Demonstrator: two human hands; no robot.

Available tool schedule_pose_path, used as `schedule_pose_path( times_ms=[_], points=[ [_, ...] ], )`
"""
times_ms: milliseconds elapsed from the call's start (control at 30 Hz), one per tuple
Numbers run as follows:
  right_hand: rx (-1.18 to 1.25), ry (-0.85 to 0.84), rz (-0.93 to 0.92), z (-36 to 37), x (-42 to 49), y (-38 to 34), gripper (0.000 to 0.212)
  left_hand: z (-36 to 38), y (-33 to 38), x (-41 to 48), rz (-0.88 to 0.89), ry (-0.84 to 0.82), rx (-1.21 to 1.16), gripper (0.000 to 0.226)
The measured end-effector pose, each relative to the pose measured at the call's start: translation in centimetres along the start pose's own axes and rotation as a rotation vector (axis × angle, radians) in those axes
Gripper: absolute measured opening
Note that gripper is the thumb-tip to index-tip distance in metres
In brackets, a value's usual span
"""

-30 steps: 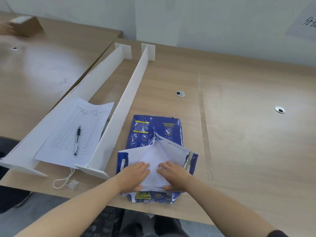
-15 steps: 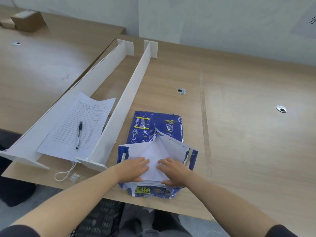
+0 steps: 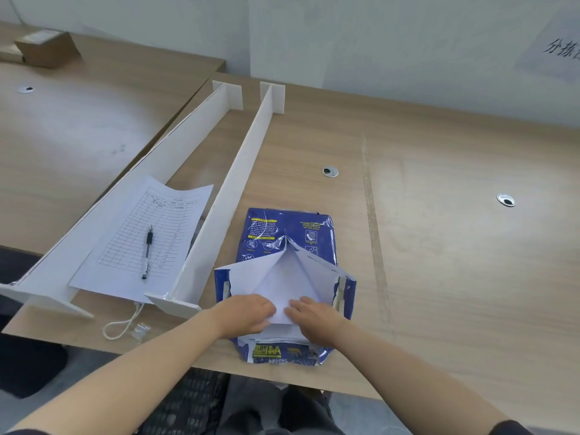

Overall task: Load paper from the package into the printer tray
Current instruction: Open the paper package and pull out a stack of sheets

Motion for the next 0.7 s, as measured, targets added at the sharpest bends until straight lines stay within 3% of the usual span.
schedule_pose_path(
  times_ms=[67, 133, 267, 333, 367, 433, 533, 600, 700],
  points=[
    [0.011, -0.003, -0.003, 0.0, -0.2, -0.3, 0.046, -1.3, -0.3, -0.4, -0.116, 0.051, -0.312, 0.034],
    [0.032, 0.009, 0.018, -0.1, -0.5, -0.4, 0.056, -2.7, -1.0, -0.9, -0.195, 0.21, -0.619, 0.02],
    [0.08, 0.025, 0.079, -0.9, -1.3, -0.6, 0.059, -3.8, -2.3, -3.0, -0.379, 0.486, -1.059, 0.035],
    [0.093, 0.033, 0.103, -1.4, -1.7, -0.7, 0.058, -3.5, -2.6, -4.2, -0.514, 0.523, -1.171, 0.041],
    [0.098, 0.038, 0.116, -1.5, -1.8, -0.8, 0.057, -3.2, -2.5, -4.8, -0.596, 0.471, -1.214, 0.045],
    [0.11, 0.046, 0.145, -1.8, -2.1, -0.9, 0.055, -2.0, -2.1, -5.9, -0.736, 0.189, -1.254, 0.054],
    [0.137, 0.066, 0.191, -2.4, -2.6, -1.1, 0.058, 0.3, -0.9, -7.0, -0.741, -0.258, -1.412, 0.068],
    [0.128, 0.103, 0.219, -3.2, -3.0, -1.4, 0.062, 1.5, -0.3, -6.7, -0.715, -0.343, -1.683, 0.074],
    [0.097, 0.176, 0.233, -4.8, -4.0, -2.1, 0.066, 2.5, 0.5, -5.4, -0.733, -0.257, -2.148, 0.069]
  ],
)
Point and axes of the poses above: each hand's wrist, its own x-axis towards the middle knuckle, its own z-axis out of the palm, y = z × x, the point moved 4 cm from there along x, towards the middle knuckle, and after that the axes turned 4 degrees about -z, right-handed, at the moved point
